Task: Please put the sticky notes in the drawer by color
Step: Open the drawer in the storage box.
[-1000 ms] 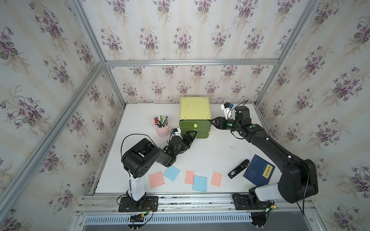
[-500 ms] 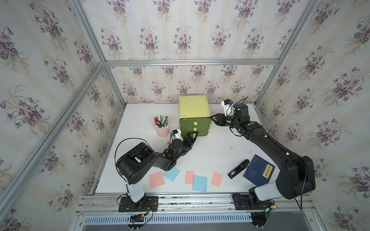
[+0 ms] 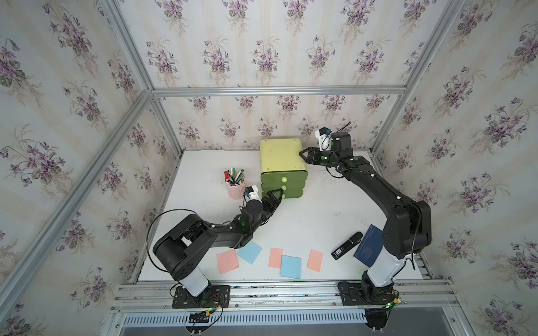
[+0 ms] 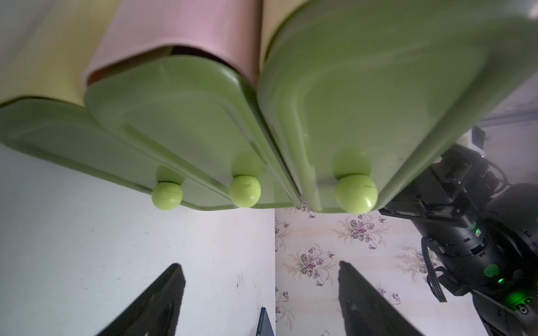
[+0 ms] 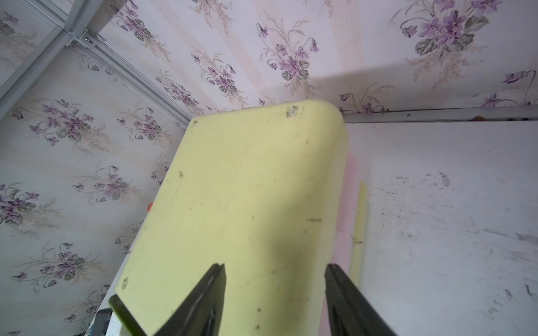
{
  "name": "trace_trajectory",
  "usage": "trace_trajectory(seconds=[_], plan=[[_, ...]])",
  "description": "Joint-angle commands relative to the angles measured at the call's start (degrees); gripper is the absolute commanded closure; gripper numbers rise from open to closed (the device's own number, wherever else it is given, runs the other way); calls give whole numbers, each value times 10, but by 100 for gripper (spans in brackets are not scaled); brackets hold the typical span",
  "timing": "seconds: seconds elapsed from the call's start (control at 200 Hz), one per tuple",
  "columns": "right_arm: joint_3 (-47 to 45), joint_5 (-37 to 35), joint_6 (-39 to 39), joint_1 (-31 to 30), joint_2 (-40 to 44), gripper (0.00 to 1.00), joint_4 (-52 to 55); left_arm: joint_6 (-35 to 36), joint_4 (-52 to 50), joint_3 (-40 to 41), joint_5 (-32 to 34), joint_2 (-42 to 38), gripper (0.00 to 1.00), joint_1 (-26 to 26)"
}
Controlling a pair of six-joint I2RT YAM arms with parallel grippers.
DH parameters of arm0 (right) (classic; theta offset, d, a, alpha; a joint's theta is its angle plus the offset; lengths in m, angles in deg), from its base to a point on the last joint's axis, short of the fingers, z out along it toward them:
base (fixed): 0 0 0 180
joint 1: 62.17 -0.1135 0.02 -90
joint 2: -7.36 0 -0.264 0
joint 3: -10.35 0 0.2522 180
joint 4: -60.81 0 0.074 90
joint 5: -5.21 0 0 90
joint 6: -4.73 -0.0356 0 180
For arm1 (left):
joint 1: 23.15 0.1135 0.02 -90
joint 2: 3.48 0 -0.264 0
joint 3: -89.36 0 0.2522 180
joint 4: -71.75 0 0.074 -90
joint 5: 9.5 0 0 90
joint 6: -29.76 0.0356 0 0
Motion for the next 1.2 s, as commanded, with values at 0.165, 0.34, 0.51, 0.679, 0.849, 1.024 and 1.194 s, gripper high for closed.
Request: trace_trajectory(seconds=[0.165,0.34,0.51,0.679,0.849,1.024,1.194], plan=[[-19,-2,-20,-17,-1,48,4,-2,31,12,29,26,21,1],[-60,26,-37,-35,32,49,-16,-7,93,25,65,57,27,2],[-61,5,-32,-36,44,48,2,-3,111,13,70,83,27,3],[-40,-6,-21,-28,29,46,21,-2,132,17,94,87,32,4],[-11,-13,-14,-29,15,46,34,-11,129,-4,83,97,39,10],[-6,-3,-10,-29,9,45,38,-23,169,-12,79,134,44,15],[-13,4,-14,-28,8,45,37,-29,172,-28,64,155,48,21]])
